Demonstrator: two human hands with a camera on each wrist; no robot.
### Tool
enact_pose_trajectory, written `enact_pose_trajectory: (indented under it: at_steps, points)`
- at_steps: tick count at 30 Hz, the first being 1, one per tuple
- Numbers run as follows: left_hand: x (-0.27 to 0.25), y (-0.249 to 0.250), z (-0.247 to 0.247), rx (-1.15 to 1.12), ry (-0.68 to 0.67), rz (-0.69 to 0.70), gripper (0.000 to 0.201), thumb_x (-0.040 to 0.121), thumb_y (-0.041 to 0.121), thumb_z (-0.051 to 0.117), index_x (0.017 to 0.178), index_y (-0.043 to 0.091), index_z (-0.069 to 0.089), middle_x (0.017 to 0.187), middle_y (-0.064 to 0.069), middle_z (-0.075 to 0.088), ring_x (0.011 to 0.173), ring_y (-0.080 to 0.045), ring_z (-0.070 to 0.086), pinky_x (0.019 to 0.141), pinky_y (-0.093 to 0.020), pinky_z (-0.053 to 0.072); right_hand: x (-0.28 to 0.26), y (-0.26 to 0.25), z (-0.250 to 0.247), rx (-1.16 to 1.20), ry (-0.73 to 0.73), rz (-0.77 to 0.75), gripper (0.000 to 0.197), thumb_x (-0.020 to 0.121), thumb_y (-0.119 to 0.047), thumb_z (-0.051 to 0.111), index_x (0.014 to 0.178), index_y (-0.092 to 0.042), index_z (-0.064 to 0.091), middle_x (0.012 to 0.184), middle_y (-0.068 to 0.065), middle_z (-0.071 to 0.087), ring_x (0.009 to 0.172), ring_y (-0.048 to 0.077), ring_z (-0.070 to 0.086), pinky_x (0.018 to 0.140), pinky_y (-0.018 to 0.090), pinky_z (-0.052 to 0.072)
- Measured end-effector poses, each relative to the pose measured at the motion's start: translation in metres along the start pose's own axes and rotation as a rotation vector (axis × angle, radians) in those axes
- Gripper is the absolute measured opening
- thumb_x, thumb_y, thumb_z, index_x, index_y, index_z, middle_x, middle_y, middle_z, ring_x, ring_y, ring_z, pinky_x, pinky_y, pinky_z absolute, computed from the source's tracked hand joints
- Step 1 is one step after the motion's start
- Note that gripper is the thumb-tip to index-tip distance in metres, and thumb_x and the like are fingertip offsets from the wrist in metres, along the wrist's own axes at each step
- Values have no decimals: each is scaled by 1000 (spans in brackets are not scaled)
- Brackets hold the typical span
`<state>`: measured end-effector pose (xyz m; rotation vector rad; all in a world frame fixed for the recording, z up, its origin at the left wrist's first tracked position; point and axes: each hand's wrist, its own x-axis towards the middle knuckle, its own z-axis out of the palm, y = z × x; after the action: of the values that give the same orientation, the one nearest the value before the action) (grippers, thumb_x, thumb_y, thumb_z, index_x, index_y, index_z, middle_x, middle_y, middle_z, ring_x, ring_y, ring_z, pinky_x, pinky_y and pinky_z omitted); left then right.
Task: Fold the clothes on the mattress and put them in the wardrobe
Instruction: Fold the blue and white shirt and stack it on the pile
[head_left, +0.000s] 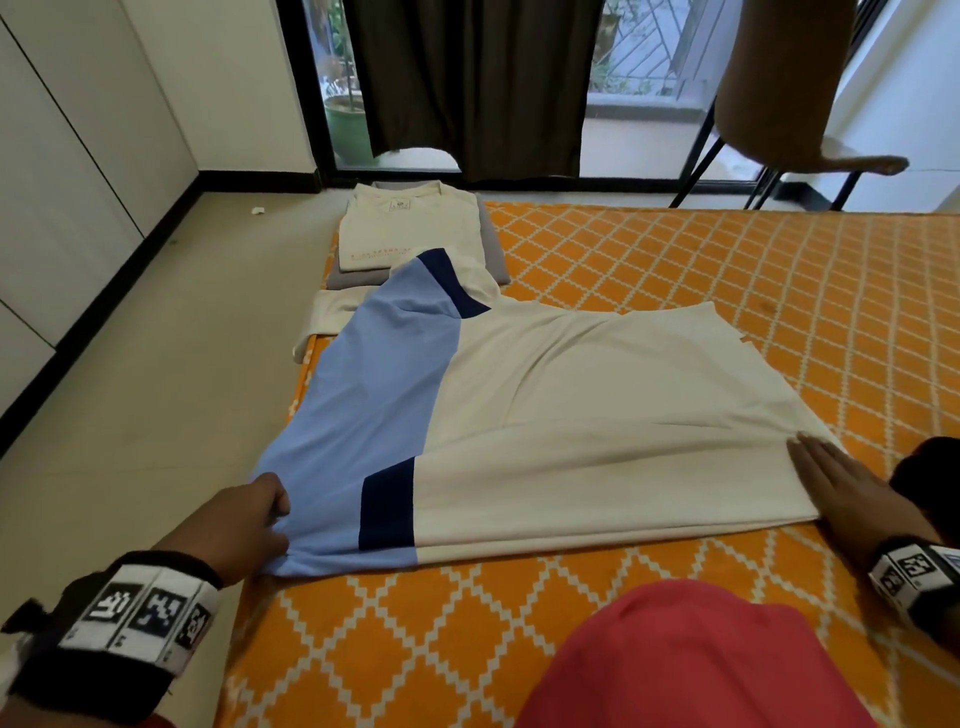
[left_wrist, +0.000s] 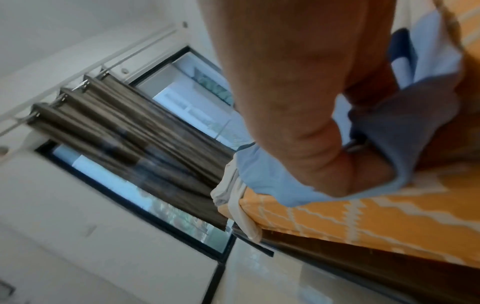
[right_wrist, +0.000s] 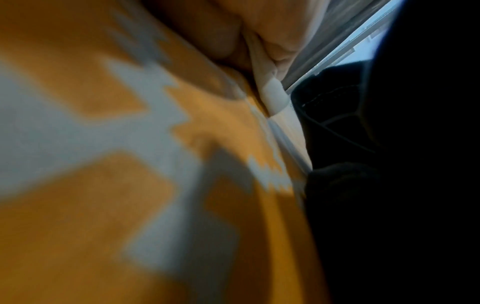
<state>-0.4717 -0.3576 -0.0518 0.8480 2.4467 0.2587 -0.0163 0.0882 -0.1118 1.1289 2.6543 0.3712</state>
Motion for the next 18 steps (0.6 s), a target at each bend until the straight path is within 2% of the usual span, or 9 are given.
enact_pose_trajectory:
  at_steps: [2,4,5,7,9,11,14,16,18]
  points:
    - [-3,4,1,146,-44,-10,22,83,10,62,87,20,42,83,-1,53,74,-19,51,56,-24,35,-3,2,2,-64,92,-29,91,73,-6,74,148,4,24,150,25,35,131,42,45,95,55,50]
    - [-10,12,4,291,-87,-7,23,85,17,59,89,21,37,89,1,49,83,-21,53,63,-27,39,-7,-2,-5,-62,36,64,75,94,-15,49,153,0,5,160,17,7,146,35,20,116,48,28]
    - [-15,18,6,361,-63,18,23,85,21,57,94,22,36,94,1,46,88,-22,53,67,-29,41,-11,-6,-8,-18,27,120,73,94,-16,47,154,0,7,160,14,3,148,34,13,119,48,19]
    - [-21,32,12,445,140,118,30,85,28,55,110,22,40,109,-2,45,97,-25,51,69,-32,42,-18,-9,-12,-13,131,103,79,79,-15,65,147,1,30,158,18,21,149,34,7,117,52,8]
    - [-23,50,26,319,389,309,44,76,38,53,113,13,55,109,-8,54,96,-32,55,67,-35,47,-29,-23,-15,-22,269,-19,74,77,-24,63,144,-3,40,154,18,32,150,28,-2,117,50,-1]
    - [-24,71,49,281,454,484,63,74,55,46,116,10,61,112,-13,61,103,-36,57,77,-44,54,-40,-58,-19,93,393,-295,58,94,-32,37,149,-13,35,157,11,28,150,24,3,120,47,2]
    - [-17,96,92,432,282,550,92,77,79,36,141,14,45,144,-12,48,131,-34,39,102,-55,36,-32,-120,-29,147,393,-662,54,103,-41,21,151,-15,23,162,4,15,148,21,16,118,43,12]
    - [-14,99,110,459,200,523,102,78,88,29,149,15,37,154,-11,36,139,-32,30,104,-56,21,-18,-151,-32,118,347,-773,61,103,-49,21,152,-12,20,160,8,18,146,24,19,117,43,14]
    - [-13,98,119,441,165,507,104,78,90,27,152,16,32,157,-9,31,143,-29,25,104,-57,19,-7,-166,-32,128,308,-817,67,102,-54,20,154,-12,18,159,9,22,147,23,17,118,40,12]
